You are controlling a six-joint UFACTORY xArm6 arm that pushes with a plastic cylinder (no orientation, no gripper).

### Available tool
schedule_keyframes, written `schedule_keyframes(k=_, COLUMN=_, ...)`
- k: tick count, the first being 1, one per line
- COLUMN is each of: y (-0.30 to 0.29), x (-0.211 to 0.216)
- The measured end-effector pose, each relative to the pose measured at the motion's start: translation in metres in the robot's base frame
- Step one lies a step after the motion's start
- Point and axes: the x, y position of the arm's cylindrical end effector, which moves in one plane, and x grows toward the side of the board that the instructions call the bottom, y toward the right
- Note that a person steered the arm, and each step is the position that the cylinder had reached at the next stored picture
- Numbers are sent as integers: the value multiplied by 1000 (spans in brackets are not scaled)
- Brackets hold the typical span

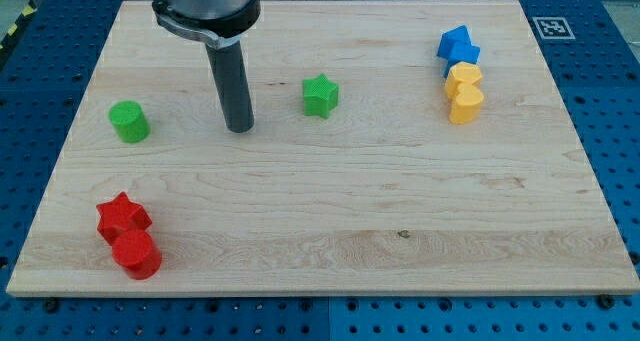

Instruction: Slide the green star closer to the green circle

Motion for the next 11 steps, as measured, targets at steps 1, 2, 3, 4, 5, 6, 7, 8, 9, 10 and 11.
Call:
schedule_keyframes(k=1, y=8, x=6)
schedule_keyframes(k=2, y=45, x=27)
schedule_keyframes(k=3, y=65, x=34)
schedule_keyframes(k=4, y=122, x=50)
schedule_keyframes(k=5, y=162, x=53)
schedule_keyframes(k=6, y=204, x=54)
schedule_keyframes(k=7, y=224, x=51)
schedule_keyframes(k=8, y=220, x=7)
schedule_keyframes(k=9, y=205, x=-12)
schedule_keyframes(k=10, y=172, x=-13)
schedule_keyframes(k=11, y=156, x=-13)
